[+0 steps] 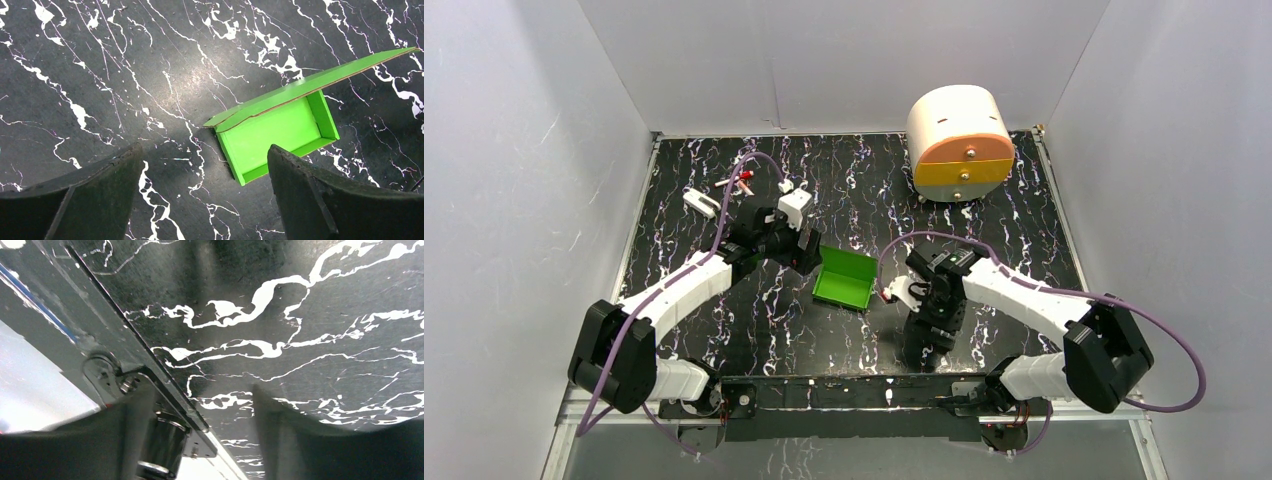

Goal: Fold the paper box

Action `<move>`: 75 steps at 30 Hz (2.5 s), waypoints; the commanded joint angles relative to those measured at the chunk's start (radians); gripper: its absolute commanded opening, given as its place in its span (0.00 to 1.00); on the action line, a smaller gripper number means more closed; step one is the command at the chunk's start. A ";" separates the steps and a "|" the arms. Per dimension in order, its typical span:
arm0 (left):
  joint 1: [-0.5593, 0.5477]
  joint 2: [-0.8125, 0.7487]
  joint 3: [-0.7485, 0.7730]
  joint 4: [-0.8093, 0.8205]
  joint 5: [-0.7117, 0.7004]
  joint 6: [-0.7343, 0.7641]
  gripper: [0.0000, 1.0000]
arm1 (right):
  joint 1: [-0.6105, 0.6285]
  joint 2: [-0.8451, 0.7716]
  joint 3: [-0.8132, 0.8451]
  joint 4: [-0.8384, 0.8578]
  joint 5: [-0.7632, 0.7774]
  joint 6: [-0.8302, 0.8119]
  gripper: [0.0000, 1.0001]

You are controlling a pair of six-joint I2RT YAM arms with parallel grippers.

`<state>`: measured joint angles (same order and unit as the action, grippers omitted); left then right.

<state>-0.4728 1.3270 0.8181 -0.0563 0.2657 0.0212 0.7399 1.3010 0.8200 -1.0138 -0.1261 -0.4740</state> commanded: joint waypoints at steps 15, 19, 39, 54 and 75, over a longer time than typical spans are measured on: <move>0.044 0.058 0.088 -0.019 0.084 0.081 0.90 | -0.009 -0.023 -0.014 1.243 0.230 0.501 0.95; 0.047 0.084 0.118 -0.043 0.082 0.105 0.88 | -0.016 -0.014 -0.011 1.203 0.224 0.478 0.92; 0.049 0.154 0.133 -0.093 0.150 0.192 0.66 | -0.117 0.013 -0.069 1.159 -0.058 0.272 0.66; 0.049 0.199 0.164 -0.106 0.271 0.184 0.42 | -0.119 0.071 -0.073 1.170 -0.078 0.241 0.42; 0.000 0.181 0.171 -0.086 0.131 -0.032 0.13 | -0.105 0.047 -0.063 1.166 -0.056 0.373 0.02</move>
<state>-0.4389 1.5536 0.9829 -0.1551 0.5072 0.0723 0.6243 1.3994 0.7540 0.1070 -0.2104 -0.1696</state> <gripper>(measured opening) 0.157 0.063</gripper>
